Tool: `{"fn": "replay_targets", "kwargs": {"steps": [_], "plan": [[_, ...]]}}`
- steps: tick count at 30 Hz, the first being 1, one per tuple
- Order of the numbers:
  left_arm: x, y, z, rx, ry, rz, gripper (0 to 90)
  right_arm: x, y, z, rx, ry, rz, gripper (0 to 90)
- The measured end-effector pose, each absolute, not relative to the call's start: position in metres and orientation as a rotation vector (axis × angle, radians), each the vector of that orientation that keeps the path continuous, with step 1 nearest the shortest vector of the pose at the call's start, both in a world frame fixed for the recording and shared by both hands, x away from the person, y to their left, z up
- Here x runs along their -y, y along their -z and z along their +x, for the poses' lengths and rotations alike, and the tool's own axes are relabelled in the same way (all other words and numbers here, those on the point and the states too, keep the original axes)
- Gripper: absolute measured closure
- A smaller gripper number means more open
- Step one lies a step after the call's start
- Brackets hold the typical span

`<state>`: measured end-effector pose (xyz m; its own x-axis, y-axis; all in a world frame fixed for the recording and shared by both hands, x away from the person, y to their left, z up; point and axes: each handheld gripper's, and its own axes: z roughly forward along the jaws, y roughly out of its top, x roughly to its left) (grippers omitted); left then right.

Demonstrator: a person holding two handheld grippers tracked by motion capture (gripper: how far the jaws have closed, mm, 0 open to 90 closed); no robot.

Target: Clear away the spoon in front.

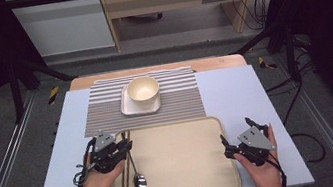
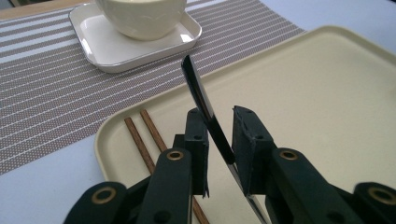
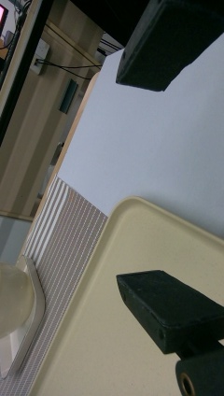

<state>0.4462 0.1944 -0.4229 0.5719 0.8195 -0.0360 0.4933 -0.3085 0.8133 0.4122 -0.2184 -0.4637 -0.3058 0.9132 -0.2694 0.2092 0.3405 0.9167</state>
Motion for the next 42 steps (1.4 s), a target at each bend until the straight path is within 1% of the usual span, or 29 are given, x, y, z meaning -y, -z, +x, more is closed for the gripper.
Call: {"fn": "replay_targets", "kwargs": {"steps": [10, 16, 22, 27, 32, 35, 42], "plan": [[-0.186, 0.436, 0.462, -1.077, -0.469, 2.001, 74.2, 0.217, 0.464, 0.412, -1.748, -1.024, 1.002, 5.4], [-0.182, 0.444, 0.471, -1.09, -0.454, 2.053, 73.2, 0.217, 0.464, 0.412, -1.75, -1.025, 1.001, 5.4], [-0.178, 0.45, 0.473, -1.1, -0.449, 2.073, 69.5, 0.217, 0.464, 0.412, -1.753, -1.026, 1.0, 5.4], [-0.176, 0.452, 0.474, -1.115, -0.477, 2.086, 61.3, 0.217, 0.464, 0.412, -1.753, -1.026, 1.0, 5.4], [-0.174, 0.45, 0.474, -1.111, -0.485, 2.066, 54.9, 0.217, 0.465, 0.413, -1.756, -1.029, 1.0, 5.4], [-0.173, 0.446, 0.474, -1.088, -0.519, 2.058, 48.8, 0.216, 0.464, 0.412, -1.757, -1.031, 0.996, 5.2], [-0.167, 0.434, 0.478, -1.02, -0.552, 2.008, 36.2, 0.216, 0.465, 0.413, -1.764, -1.041, 0.989, 4.7]]}}
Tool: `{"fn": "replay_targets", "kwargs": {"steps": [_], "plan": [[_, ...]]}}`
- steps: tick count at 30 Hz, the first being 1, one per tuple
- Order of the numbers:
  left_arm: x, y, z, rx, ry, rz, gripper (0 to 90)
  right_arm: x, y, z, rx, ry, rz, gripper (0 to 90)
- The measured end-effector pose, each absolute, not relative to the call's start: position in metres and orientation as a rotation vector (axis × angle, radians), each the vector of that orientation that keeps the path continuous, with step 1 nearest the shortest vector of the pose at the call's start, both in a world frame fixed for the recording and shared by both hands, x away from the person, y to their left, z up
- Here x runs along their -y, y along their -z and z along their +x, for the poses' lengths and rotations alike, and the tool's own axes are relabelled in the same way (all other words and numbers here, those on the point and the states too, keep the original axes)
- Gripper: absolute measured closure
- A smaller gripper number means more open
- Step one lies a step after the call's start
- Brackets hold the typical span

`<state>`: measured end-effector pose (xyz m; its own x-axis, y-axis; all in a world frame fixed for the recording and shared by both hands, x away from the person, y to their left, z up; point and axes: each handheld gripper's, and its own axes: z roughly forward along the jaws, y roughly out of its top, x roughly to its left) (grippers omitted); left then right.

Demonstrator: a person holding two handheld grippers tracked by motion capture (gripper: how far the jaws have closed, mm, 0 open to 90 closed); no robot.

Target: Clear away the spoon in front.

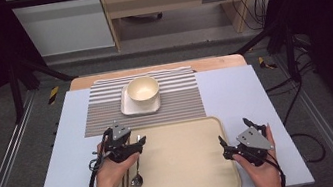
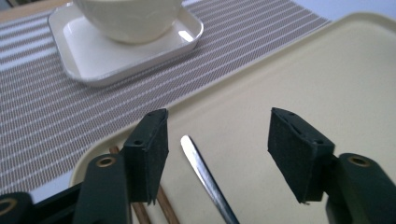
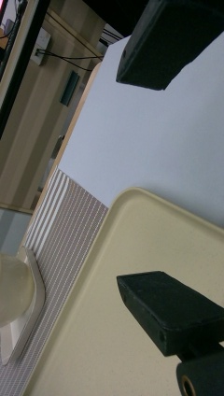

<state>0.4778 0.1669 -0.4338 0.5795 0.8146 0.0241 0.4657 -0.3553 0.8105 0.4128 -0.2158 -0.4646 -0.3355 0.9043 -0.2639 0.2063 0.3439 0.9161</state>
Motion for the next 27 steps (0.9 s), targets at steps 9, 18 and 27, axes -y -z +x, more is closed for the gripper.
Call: {"fn": "replay_targets", "kwargs": {"steps": [9, 18, 27], "plan": [[-0.166, 0.422, 0.484, -0.969, -0.584, 1.935, 25.2, 0.221, 0.462, 0.413, -1.721, -1.105, 1.011, 4.7], [-0.16, 0.41, 0.493, -0.925, -0.582, 1.912, 17.0, 0.226, 0.461, 0.413, -1.685, -1.125, 1.023, 5.0], [-0.155, 0.395, 0.499, -0.904, -0.566, 1.903, 14.0, 0.226, 0.461, 0.413, -1.675, -1.125, 1.03, 5.0]]}}
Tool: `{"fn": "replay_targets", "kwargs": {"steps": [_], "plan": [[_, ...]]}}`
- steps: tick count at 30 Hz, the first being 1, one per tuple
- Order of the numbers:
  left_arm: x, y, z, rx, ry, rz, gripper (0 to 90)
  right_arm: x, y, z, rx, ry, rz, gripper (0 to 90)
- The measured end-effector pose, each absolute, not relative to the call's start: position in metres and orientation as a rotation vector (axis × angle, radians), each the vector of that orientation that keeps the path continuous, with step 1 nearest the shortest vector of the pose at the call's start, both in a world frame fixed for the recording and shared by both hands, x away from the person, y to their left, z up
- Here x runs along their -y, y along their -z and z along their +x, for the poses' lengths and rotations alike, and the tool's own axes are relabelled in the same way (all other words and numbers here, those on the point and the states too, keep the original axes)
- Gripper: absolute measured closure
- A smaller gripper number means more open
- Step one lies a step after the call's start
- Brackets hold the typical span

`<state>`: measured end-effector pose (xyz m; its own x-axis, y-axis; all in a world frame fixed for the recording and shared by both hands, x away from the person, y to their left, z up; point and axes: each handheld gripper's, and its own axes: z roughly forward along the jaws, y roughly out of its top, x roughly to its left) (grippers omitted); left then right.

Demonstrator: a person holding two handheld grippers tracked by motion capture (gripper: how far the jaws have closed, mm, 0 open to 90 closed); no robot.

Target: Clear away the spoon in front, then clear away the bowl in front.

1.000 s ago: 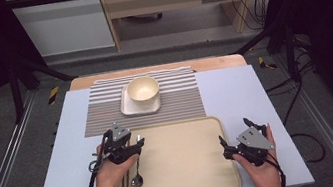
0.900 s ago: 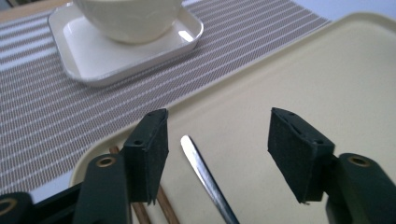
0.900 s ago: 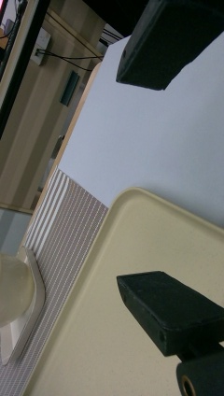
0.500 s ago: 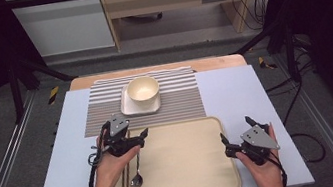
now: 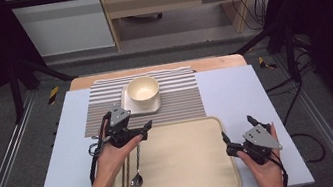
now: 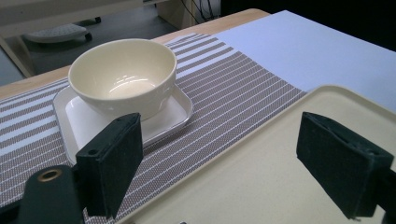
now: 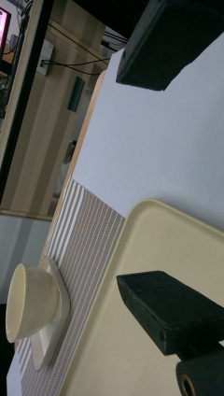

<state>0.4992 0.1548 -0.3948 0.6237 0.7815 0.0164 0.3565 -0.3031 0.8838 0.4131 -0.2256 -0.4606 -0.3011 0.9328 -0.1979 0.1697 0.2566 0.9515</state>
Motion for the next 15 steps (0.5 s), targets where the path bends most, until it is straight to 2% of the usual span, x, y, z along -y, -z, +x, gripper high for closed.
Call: {"fn": "replay_targets", "kwargs": {"steps": [8, 15], "plan": [[-0.149, 0.384, 0.505, -0.883, -0.572, 1.895, 12.5, 0.226, 0.46, 0.413, -1.674, -1.126, 1.031, 5.0], [-0.144, 0.376, 0.529, -0.87, -0.612, 1.904, 10.6, 0.226, 0.46, 0.412, -1.673, -1.123, 1.025, 4.9]]}}
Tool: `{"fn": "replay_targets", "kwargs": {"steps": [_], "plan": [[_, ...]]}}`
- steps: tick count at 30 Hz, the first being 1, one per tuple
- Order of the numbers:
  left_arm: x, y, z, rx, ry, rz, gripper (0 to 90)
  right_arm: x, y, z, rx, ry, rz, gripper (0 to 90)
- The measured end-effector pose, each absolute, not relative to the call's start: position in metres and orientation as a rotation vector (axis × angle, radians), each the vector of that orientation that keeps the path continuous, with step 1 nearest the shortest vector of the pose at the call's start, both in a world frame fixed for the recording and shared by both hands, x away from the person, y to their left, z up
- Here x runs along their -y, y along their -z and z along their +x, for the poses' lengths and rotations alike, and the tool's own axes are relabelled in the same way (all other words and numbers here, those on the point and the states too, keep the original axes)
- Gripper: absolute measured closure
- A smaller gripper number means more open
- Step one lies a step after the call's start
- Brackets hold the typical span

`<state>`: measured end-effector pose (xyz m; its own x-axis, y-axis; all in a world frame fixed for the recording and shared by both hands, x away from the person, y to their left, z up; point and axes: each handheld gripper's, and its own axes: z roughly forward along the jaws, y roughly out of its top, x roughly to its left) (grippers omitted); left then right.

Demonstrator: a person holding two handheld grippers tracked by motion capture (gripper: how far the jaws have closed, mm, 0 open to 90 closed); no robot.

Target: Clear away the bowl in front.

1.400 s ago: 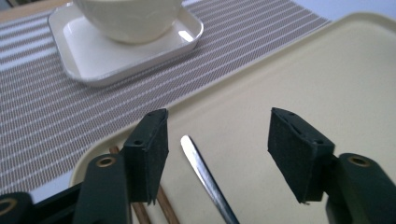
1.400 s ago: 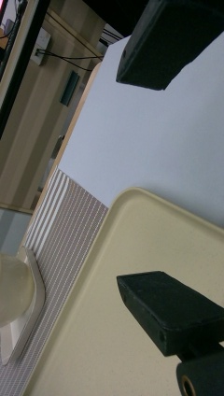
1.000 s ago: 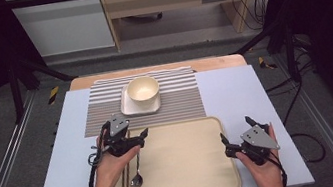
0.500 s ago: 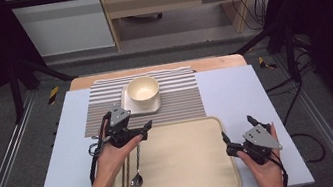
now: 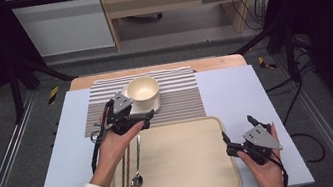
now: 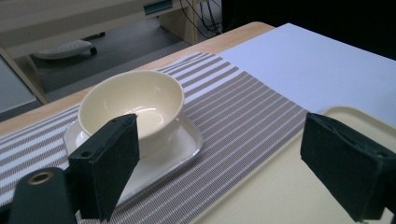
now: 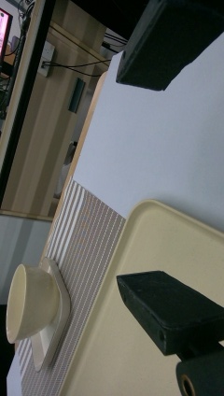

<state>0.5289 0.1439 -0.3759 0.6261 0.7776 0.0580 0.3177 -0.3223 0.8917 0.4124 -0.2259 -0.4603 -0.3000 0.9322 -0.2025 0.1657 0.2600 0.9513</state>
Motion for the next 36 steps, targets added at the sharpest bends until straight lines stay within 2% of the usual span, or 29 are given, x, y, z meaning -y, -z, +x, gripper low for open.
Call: {"fn": "replay_targets", "kwargs": {"steps": [11, 16, 26, 36], "plan": [[-0.146, 0.384, 0.581, -0.919, -0.635, 1.881, 10.1, 0.226, 0.46, 0.412, -1.675, -1.106, 1.007, 4.9], [-0.148, 0.381, 0.593, -0.937, -0.631, 1.883, 10.7, 0.227, 0.46, 0.411, -1.656, -1.098, 1.009, 5.7], [-0.148, 0.374, 0.604, -0.94, -0.652, 1.891, 12.1, 0.222, 0.459, 0.41, -1.609, -1.078, 1.037, 7.5], [-0.138, 0.365, 0.611, -0.973, -0.733, 1.91, 12.8, 0.219, 0.455, 0.407, -1.604, -1.098, 1.027, 7.0]]}}
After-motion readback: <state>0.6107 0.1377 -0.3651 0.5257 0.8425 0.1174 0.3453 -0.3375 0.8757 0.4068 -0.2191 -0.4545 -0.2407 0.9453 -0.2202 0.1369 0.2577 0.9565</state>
